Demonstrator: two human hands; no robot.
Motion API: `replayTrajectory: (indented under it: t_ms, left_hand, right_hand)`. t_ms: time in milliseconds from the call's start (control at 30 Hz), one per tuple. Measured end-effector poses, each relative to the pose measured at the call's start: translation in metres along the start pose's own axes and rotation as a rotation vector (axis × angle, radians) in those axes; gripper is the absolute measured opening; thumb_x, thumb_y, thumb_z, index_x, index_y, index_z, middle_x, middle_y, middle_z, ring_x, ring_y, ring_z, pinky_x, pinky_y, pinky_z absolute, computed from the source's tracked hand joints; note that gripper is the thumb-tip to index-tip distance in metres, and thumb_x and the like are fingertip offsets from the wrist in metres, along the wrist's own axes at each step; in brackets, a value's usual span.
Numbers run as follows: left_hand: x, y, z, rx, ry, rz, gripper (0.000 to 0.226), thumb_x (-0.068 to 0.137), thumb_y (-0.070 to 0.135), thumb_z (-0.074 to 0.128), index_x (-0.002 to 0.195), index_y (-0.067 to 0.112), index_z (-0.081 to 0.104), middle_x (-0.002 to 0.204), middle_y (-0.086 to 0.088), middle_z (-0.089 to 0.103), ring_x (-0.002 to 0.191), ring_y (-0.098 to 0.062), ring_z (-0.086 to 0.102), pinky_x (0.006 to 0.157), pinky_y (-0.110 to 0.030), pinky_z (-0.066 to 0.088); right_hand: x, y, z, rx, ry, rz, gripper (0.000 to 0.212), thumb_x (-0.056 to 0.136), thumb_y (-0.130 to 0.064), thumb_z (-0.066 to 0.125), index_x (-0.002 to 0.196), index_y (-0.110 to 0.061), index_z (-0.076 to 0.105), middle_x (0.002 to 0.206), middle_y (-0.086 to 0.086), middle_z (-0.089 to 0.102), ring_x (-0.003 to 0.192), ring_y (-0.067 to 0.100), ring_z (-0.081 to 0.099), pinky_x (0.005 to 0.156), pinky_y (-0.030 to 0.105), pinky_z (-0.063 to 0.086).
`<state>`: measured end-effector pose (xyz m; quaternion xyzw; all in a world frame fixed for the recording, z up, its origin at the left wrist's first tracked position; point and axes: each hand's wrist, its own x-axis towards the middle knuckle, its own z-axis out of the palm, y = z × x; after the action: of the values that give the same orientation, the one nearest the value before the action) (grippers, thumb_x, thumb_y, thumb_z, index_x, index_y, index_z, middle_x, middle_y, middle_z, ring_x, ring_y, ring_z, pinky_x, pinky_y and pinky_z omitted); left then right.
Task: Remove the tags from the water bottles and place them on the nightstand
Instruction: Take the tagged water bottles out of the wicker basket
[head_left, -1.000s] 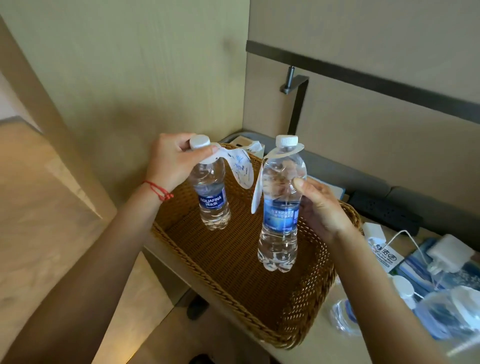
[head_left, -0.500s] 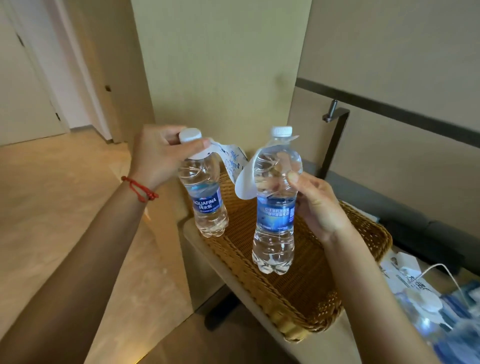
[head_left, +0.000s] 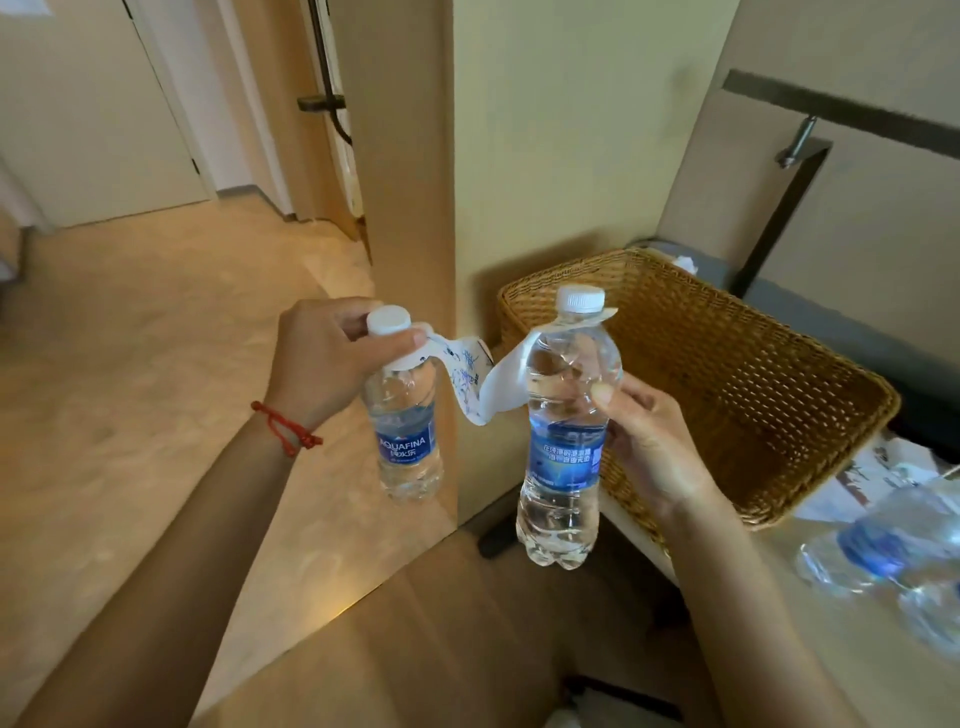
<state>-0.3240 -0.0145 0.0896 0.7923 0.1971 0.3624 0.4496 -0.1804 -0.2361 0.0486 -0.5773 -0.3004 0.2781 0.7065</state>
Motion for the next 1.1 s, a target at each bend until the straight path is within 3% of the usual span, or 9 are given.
replayTrajectory:
  t_ms: [67, 233, 367, 500, 600, 733, 833, 967, 1100]
  left_hand:
    - [-0.019, -0.005, -0.006, 0.014, -0.004, -0.021, 0.008, 0.067, 0.023, 0.079, 0.072, 0.023, 0.072, 0.067, 0.001, 0.072, 0.063, -0.004, 0.055, 0.060, -0.024, 0.046]
    - [-0.068, -0.004, -0.008, 0.031, 0.027, -0.051, 0.013, 0.068, 0.019, 0.079, 0.071, 0.028, 0.070, 0.064, 0.010, 0.069, 0.059, 0.003, 0.055, 0.054, -0.012, 0.044]
    - [-0.109, 0.007, 0.004, 0.095, 0.042, -0.059, 0.010, 0.069, 0.019, 0.078, 0.074, 0.021, 0.070, 0.066, 0.007, 0.067, 0.058, 0.008, 0.054, 0.053, -0.008, 0.041]
    - [-0.153, 0.025, 0.026, 0.148, 0.059, -0.078, 0.010, 0.069, 0.020, 0.078, 0.076, 0.016, 0.072, 0.073, -0.008, 0.071, 0.063, -0.003, 0.057, 0.058, -0.024, 0.048]
    - [-0.188, 0.044, 0.049, 0.165, 0.078, -0.098, 0.013, 0.070, 0.022, 0.077, 0.081, 0.015, 0.072, 0.078, -0.005, 0.073, 0.073, -0.014, 0.065, 0.066, -0.034, 0.052]
    - [-0.232, 0.074, 0.084, 0.102, 0.122, -0.125, 0.013, 0.069, 0.021, 0.077, 0.075, 0.028, 0.069, 0.072, 0.005, 0.069, 0.068, -0.005, 0.059, 0.065, -0.031, 0.051]
    - [-0.260, 0.092, 0.110, 0.084, 0.114, -0.147, 0.011, 0.069, 0.021, 0.077, 0.076, 0.024, 0.069, 0.071, -0.002, 0.070, 0.069, -0.010, 0.058, 0.067, -0.037, 0.051]
    - [-0.287, 0.117, 0.142, 0.050, 0.065, -0.103, 0.022, 0.068, 0.022, 0.078, 0.069, 0.040, 0.066, 0.063, 0.020, 0.067, 0.066, -0.001, 0.056, 0.064, -0.032, 0.051]
    - [-0.296, 0.135, 0.173, -0.003, -0.048, -0.052, 0.020, 0.066, 0.025, 0.079, 0.065, 0.041, 0.069, 0.061, 0.014, 0.067, 0.062, 0.001, 0.054, 0.057, -0.024, 0.047]
  right_hand:
    - [-0.017, 0.006, 0.006, 0.018, 0.004, 0.015, 0.040, 0.066, -0.037, 0.069, 0.102, -0.018, 0.070, 0.095, 0.000, 0.074, 0.089, 0.014, 0.069, 0.068, 0.018, 0.053]
    - [-0.055, 0.014, 0.012, 0.027, 0.008, 0.015, 0.042, 0.067, -0.028, 0.071, 0.106, -0.012, 0.068, 0.099, 0.003, 0.073, 0.095, 0.020, 0.068, 0.075, 0.025, 0.053]
    - [-0.088, 0.013, 0.002, 0.018, -0.015, -0.002, 0.046, 0.067, -0.034, 0.068, 0.107, -0.010, 0.067, 0.100, 0.001, 0.073, 0.096, 0.017, 0.068, 0.073, 0.021, 0.052]
    - [-0.126, 0.011, -0.025, 0.038, -0.027, 0.021, 0.045, 0.065, -0.036, 0.069, 0.105, -0.015, 0.069, 0.101, 0.001, 0.073, 0.096, 0.018, 0.068, 0.073, 0.022, 0.053]
    - [-0.159, 0.008, -0.056, 0.013, -0.044, 0.046, 0.039, 0.069, -0.031, 0.073, 0.106, -0.018, 0.068, 0.106, 0.000, 0.072, 0.100, 0.016, 0.066, 0.074, 0.020, 0.053]
    - [-0.207, -0.001, -0.101, 0.009, -0.005, 0.065, 0.040, 0.065, -0.036, 0.071, 0.102, -0.022, 0.070, 0.103, -0.002, 0.073, 0.101, 0.017, 0.066, 0.075, 0.024, 0.054]
    - [-0.243, -0.008, -0.130, 0.027, 0.029, 0.050, 0.040, 0.066, -0.033, 0.074, 0.102, -0.017, 0.069, 0.099, -0.002, 0.074, 0.094, 0.015, 0.069, 0.068, 0.019, 0.053]
    - [-0.285, -0.017, -0.163, 0.026, 0.086, 0.042, 0.032, 0.070, -0.030, 0.073, 0.100, -0.020, 0.070, 0.097, -0.003, 0.074, 0.092, 0.015, 0.069, 0.068, 0.020, 0.053]
    - [-0.319, -0.025, -0.191, 0.001, 0.198, 0.016, 0.037, 0.062, -0.039, 0.071, 0.095, -0.022, 0.073, 0.094, -0.002, 0.075, 0.090, 0.016, 0.069, 0.069, 0.022, 0.053]
